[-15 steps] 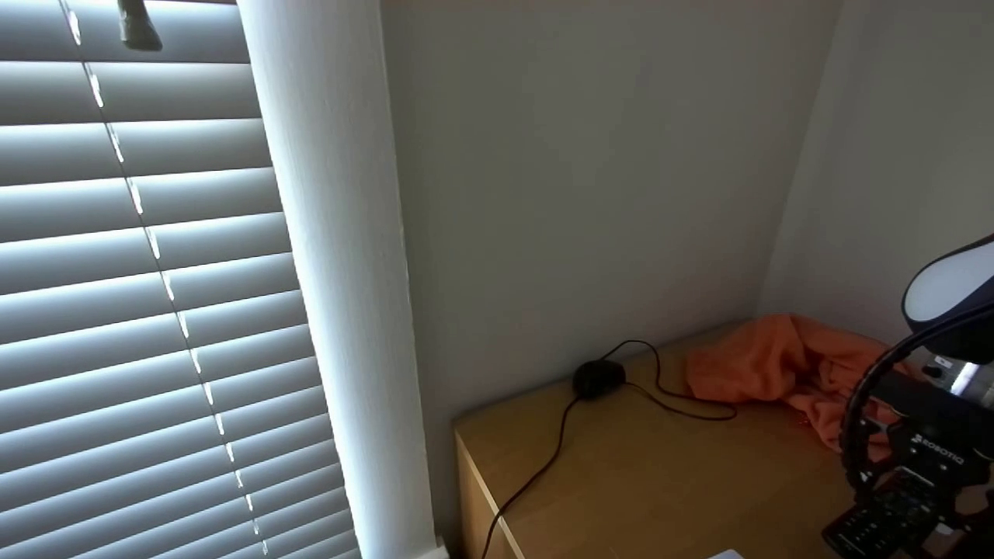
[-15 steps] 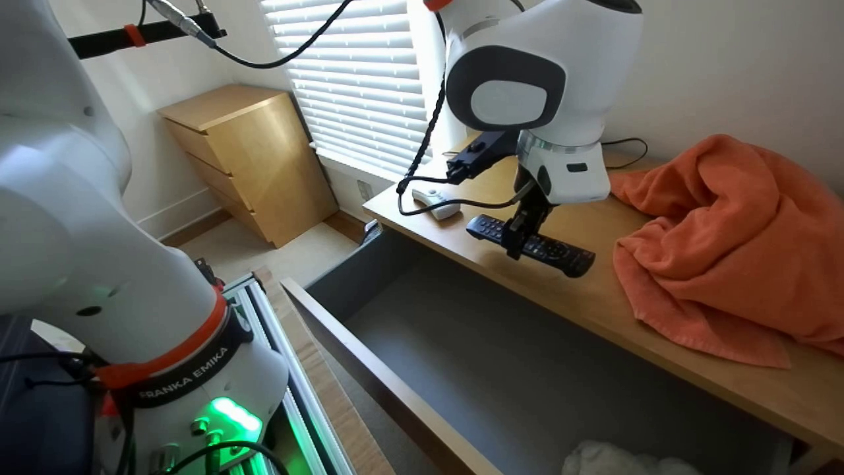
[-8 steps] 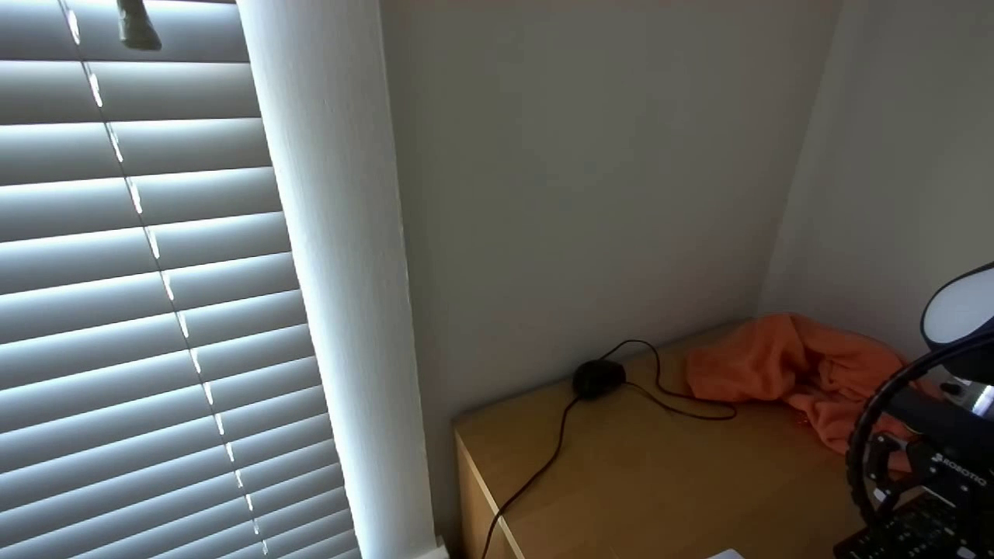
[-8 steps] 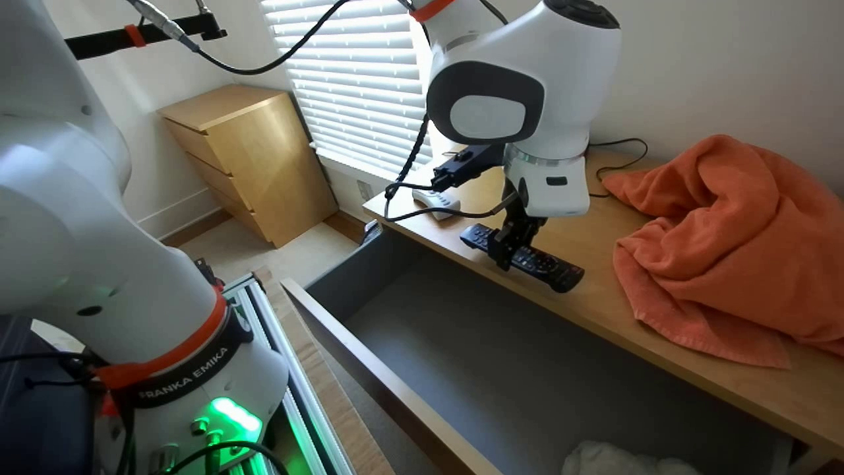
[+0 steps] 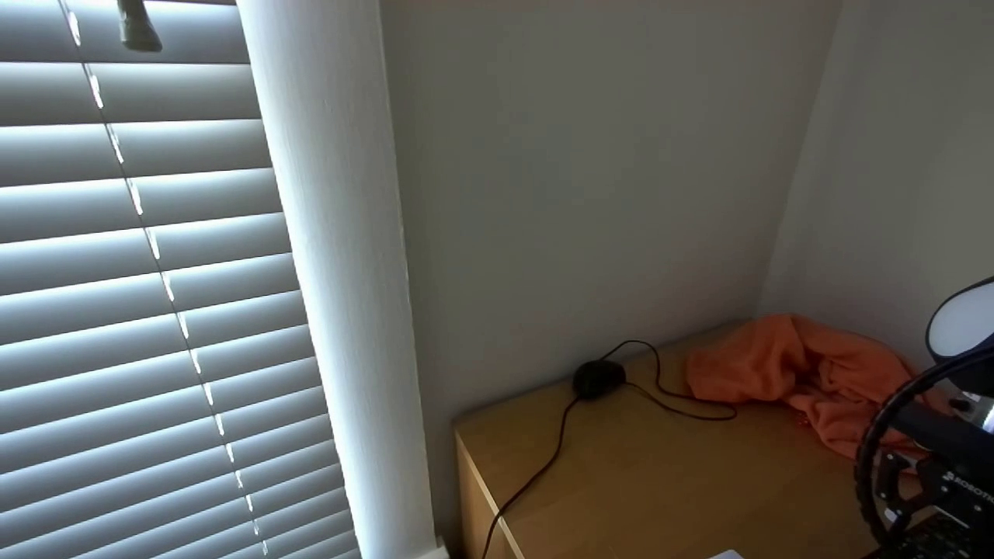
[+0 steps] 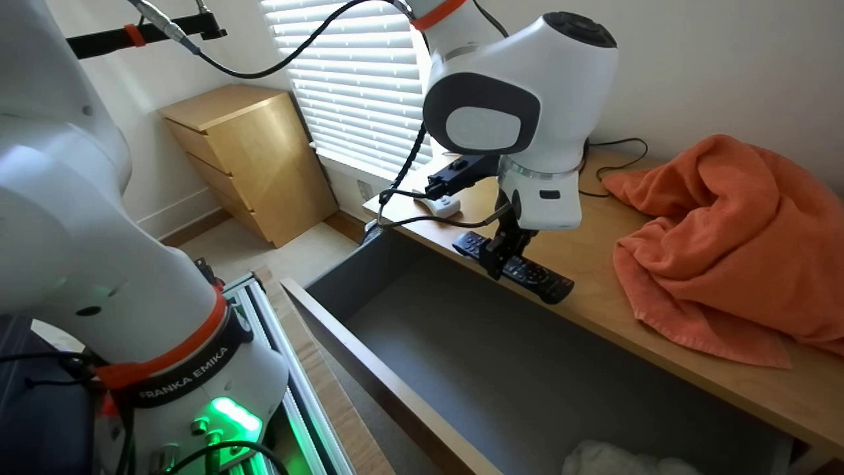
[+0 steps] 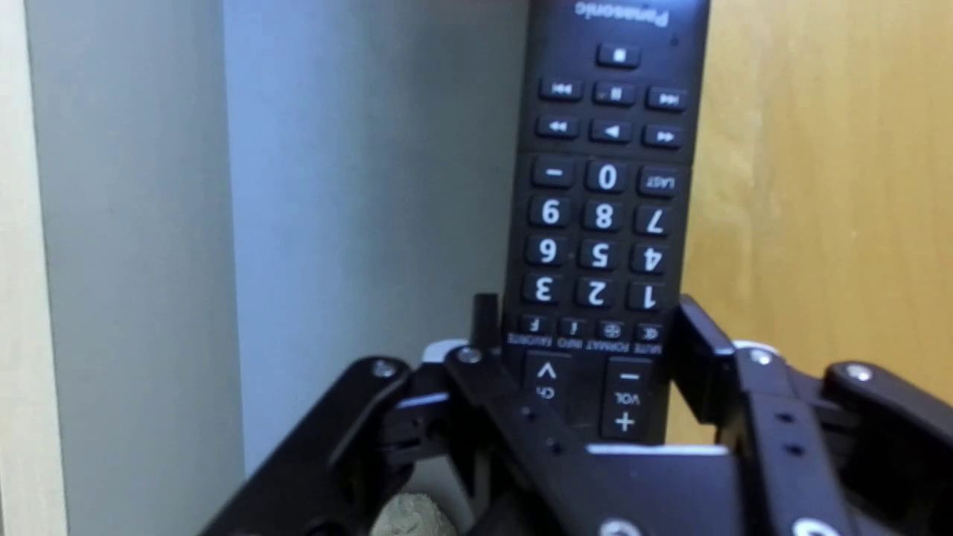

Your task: Put the remote inside the top drawer

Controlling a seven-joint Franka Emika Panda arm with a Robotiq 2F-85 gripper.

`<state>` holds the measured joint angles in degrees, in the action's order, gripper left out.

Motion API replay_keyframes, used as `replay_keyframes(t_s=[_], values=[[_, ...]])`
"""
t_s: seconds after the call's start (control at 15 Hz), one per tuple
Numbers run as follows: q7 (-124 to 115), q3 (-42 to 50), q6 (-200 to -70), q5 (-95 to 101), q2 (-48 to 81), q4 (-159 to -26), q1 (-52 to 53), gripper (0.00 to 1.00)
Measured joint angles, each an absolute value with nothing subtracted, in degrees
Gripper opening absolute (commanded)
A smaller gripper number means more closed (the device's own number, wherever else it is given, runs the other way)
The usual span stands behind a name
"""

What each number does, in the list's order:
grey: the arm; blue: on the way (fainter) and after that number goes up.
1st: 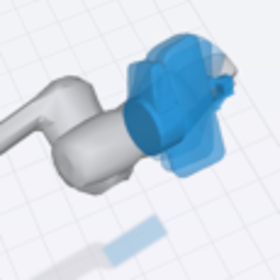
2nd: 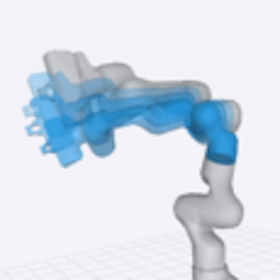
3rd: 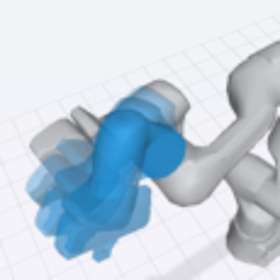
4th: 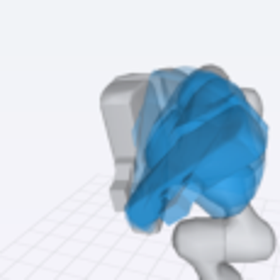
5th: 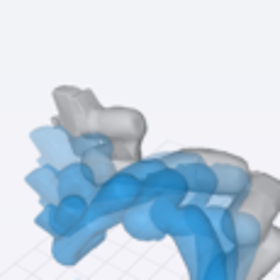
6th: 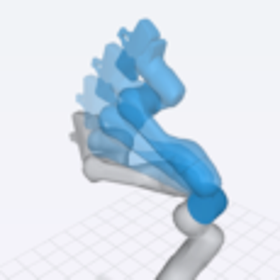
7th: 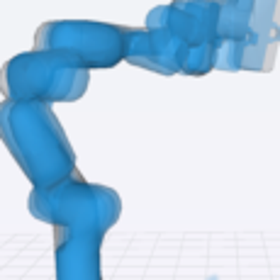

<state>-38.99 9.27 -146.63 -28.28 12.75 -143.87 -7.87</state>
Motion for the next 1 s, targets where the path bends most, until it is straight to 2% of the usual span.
replay_keyframes(t_s=[0.6, 1.0], values=[[-38.9, 9.8, -148.2, -28.1, 13.8, -152.1, -8.1, 0.31], [-29.1, 7.2, -161.8, -33.9, 21.1, -153.3, -11.5, 0.31]])
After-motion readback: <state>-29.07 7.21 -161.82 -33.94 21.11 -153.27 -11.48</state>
